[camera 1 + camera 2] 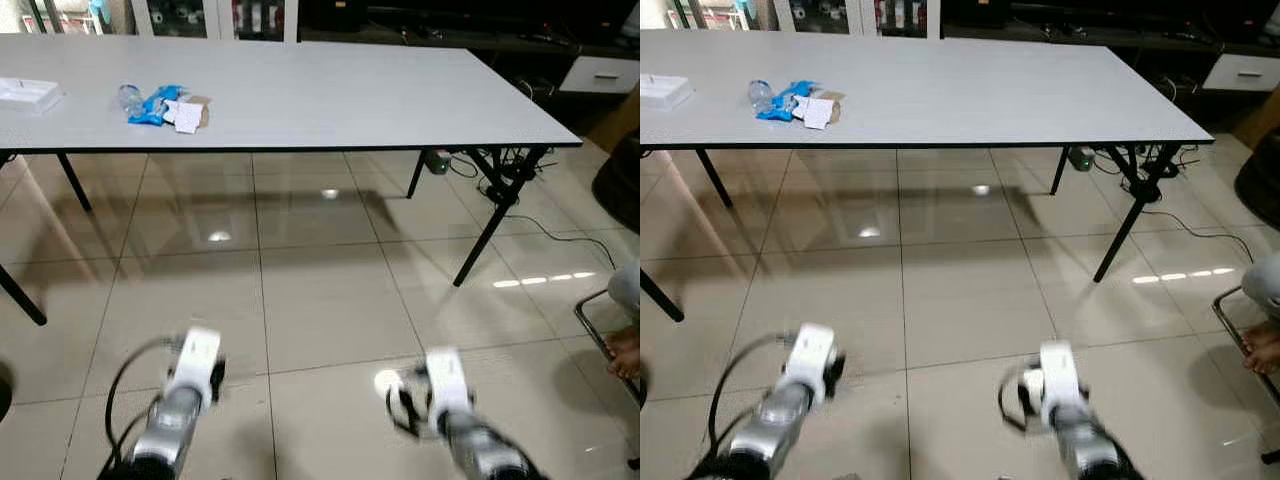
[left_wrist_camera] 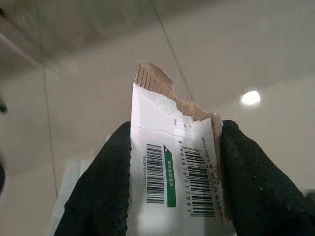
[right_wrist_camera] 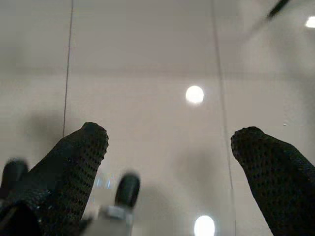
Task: Picking trash to rubbish bin
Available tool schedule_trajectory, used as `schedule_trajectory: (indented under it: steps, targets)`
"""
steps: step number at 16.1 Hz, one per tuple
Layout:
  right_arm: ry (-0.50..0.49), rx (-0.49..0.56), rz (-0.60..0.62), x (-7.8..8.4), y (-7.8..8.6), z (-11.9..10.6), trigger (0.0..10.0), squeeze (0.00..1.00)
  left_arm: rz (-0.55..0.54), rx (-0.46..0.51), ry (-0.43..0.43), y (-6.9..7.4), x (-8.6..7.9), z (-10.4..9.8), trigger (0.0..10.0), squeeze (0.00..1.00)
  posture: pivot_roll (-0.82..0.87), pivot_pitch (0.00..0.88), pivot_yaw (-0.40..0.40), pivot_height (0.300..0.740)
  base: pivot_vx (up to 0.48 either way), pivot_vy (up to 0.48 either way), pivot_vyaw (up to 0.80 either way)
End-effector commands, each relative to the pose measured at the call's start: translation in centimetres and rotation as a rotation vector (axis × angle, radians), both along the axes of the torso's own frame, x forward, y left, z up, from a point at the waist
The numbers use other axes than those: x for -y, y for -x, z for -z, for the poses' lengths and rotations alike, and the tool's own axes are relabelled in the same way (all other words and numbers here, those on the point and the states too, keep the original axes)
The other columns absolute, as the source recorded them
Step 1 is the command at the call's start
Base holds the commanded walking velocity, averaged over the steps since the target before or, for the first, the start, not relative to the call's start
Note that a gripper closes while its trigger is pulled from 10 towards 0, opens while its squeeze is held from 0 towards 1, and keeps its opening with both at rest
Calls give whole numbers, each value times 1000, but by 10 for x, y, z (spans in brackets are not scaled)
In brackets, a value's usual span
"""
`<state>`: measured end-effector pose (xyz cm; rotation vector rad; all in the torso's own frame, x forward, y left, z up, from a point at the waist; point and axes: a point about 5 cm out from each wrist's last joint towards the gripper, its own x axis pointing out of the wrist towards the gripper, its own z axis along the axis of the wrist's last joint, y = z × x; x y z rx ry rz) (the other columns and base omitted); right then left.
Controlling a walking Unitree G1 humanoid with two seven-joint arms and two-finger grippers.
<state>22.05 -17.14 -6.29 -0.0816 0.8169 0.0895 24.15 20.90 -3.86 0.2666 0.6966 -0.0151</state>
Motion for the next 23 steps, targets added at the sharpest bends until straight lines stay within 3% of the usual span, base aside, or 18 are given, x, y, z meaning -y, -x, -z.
schedule_trajectory:
  steps: [1, 2, 4, 6, 10, 23]
  targets:
    - [7, -36, 1, 3, 6, 4, 10000, 0, -7, -43, 6, 8, 0, 8, 10000, 0, 14, 41, -79, 740, 0, 0, 0]
    - [23, -80, 2, 5, 15, 10, 10000, 0, -7, -75, -11, 9, -1, 9, 10000, 0, 14, 42, -79, 740, 0, 0, 0]
    - [19, -141, 5, 5, 33, 19, 10000, 0, -39, -155, 2, 31, -4, 25, 10000, 0, 19, 53, -84, 740, 0, 0, 0]
    - [17, -162, 8, 6, 40, 23, 10000, 0, -48, -165, 5, 36, -3, 28, 10000, 0, 15, 60, -83, 740, 0, 0, 0]
    - [61, -167, 0, 10, 43, 24, 10000, 0, -61, -149, 6, 37, -5, 28, 10000, 0, 12, 72, -82, 740, 0, 0, 138]
    - [36, -161, -24, 0, 39, 23, 10000, 0, -77, -161, -12, 43, -4, 31, 10000, 0, 15, 76, -81, 740, 49, 0, 800]
